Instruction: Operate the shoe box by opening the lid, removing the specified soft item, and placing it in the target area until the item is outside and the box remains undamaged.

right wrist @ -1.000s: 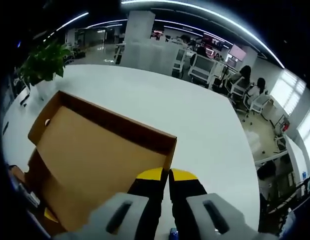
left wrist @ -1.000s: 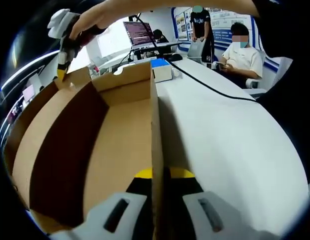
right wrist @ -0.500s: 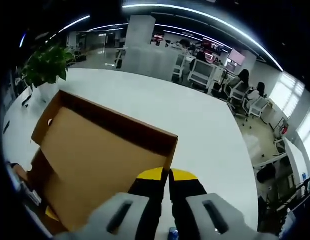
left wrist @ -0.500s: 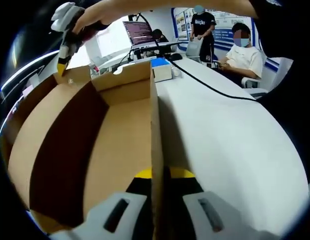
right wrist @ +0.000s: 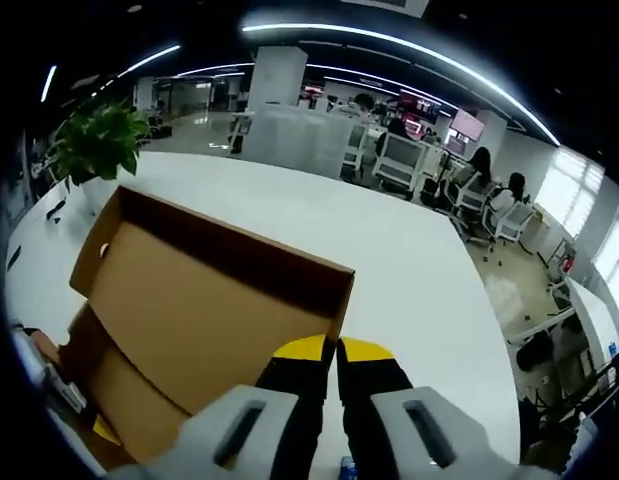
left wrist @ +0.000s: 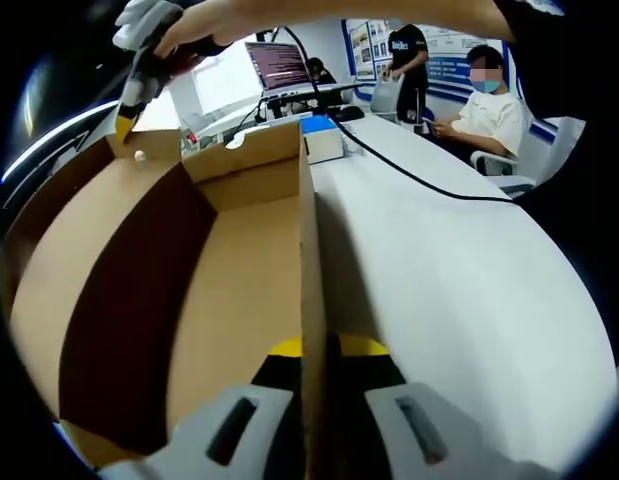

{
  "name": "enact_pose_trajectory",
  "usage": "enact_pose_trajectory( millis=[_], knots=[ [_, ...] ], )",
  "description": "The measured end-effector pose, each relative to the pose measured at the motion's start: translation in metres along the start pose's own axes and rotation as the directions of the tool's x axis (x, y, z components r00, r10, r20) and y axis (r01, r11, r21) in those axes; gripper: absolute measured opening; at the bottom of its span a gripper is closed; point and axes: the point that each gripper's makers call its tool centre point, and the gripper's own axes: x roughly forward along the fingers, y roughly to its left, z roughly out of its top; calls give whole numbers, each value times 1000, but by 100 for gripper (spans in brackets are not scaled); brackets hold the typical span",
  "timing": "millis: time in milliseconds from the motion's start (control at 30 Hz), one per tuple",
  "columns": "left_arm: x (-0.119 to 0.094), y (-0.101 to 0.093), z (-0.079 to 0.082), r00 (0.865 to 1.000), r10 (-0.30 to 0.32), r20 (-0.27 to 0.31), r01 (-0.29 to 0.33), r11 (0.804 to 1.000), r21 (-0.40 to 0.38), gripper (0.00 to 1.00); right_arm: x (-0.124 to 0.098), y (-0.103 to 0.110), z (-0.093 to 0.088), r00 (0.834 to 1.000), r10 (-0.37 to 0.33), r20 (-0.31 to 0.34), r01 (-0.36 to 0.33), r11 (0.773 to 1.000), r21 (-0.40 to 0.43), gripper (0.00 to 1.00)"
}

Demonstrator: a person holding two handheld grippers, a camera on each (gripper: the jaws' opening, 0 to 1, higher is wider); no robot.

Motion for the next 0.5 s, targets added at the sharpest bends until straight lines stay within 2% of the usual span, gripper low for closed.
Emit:
enact_pose_trajectory(
  millis=[500],
  knots=[
    [0, 0, 0, 1000, -1, 0, 1, 1000, 2, 3, -15, -4, 5, 999, 15, 45, -16, 1000, 15, 1]
  ],
)
